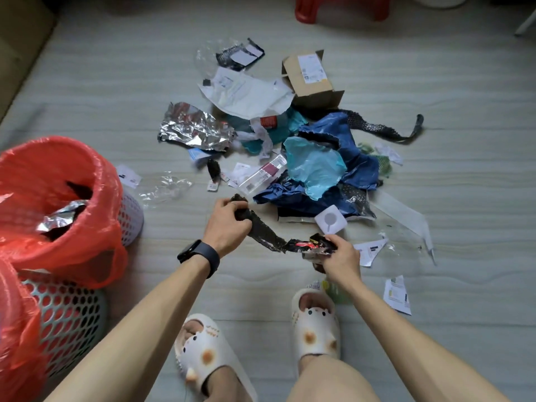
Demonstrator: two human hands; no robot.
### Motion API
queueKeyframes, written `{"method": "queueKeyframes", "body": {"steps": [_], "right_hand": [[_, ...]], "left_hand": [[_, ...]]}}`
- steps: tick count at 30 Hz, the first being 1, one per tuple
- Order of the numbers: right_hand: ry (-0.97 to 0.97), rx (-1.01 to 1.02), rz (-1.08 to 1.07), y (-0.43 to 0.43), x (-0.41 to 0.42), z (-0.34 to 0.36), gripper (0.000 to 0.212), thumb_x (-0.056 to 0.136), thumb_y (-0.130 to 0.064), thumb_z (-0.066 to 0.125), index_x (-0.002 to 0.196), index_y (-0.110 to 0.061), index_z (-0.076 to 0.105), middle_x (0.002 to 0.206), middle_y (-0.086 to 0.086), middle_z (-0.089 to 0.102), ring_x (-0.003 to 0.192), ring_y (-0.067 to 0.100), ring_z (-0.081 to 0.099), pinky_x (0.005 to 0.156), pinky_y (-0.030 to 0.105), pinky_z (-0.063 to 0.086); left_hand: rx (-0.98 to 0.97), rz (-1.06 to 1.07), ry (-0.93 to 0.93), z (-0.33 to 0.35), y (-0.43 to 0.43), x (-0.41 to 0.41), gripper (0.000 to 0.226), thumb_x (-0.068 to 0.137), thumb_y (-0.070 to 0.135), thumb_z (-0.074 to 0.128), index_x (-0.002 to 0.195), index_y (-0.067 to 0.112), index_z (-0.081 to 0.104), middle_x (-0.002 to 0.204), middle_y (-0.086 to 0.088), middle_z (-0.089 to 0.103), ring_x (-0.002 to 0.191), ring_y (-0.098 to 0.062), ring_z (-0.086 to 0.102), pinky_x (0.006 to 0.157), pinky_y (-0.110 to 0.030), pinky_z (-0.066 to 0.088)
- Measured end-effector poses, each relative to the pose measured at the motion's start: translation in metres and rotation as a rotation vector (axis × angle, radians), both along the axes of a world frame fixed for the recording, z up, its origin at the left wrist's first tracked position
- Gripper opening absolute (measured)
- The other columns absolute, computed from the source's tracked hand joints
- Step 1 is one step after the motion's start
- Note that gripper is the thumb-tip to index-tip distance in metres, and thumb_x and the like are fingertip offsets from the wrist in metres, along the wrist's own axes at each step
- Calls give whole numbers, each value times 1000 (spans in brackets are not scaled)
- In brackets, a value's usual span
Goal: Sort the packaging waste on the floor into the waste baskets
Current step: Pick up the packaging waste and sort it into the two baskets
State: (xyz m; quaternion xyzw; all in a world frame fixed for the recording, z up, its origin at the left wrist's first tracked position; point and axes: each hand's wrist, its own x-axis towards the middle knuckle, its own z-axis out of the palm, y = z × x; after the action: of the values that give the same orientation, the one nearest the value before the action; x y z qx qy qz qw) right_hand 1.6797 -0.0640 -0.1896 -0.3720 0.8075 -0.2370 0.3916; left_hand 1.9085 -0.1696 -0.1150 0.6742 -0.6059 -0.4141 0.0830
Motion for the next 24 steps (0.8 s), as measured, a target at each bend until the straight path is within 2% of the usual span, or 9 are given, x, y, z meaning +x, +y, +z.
{"method": "queueKeyframes", "body": {"steps": [3,5,7,8,11,13,16,20,24], "right_hand": [[-61,-127,-39,-34,27,29,32,80,-8,72,106,-27,77,87,-8,75,72,11,66,56,5,41],[-200,-225,-4,-52,46,50,32,78,-10,75,106,-26,77,93,-8,77,82,9,71,71,13,52],[-390,-303,55,-61,64,74,30,75,-14,79,104,-25,78,93,-5,77,89,15,73,80,35,60],[-495,-323,83,-64,71,86,29,76,-12,79,103,-24,78,93,-1,78,89,19,74,79,40,61],[-905,-285,145,-72,82,116,31,84,2,73,113,-7,74,97,12,76,82,22,73,68,29,58],[-1067,-228,172,-76,87,126,32,84,6,70,115,0,71,102,18,74,83,24,72,71,27,58],[-1122,-174,112,-84,93,127,27,85,8,65,109,1,73,105,21,73,88,28,72,78,30,59],[-1058,-184,121,-99,110,129,25,84,4,69,109,-1,72,106,21,73,92,29,73,81,33,60],[-1007,-202,169,-120,130,138,27,83,0,72,109,-7,73,107,12,75,99,28,72,86,34,57]], "left_hand": [[58,-72,112,26,-4,-1,75,70,54,63,134,14,58,132,3,37,120,-12,46,107,-22,34],[57,-185,133,42,-5,-2,81,70,63,73,134,16,58,135,5,36,121,-7,42,110,-23,33],[-50,-277,80,56,-6,0,70,73,54,79,130,19,62,129,6,41,116,-4,45,108,-20,35],[-117,-275,77,62,-7,4,64,72,51,82,126,21,65,125,7,46,113,-5,50,107,-22,39],[-238,-181,131,76,-16,22,49,67,42,87,113,28,73,116,8,57,105,-8,60,99,-29,50],[-268,-159,129,83,-21,35,37,66,40,88,101,36,75,110,10,63,97,-6,63,92,-30,53],[-297,-151,107,90,-25,47,27,64,44,87,88,38,76,96,12,69,86,-5,67,81,-34,57],[-396,-151,44,101,-34,68,29,68,36,85,95,28,78,92,9,71,83,-10,68,78,-37,56],[-529,-30,-89,124,-49,117,29,70,26,86,98,26,78,94,9,69,84,-10,66,77,-22,51]]}}
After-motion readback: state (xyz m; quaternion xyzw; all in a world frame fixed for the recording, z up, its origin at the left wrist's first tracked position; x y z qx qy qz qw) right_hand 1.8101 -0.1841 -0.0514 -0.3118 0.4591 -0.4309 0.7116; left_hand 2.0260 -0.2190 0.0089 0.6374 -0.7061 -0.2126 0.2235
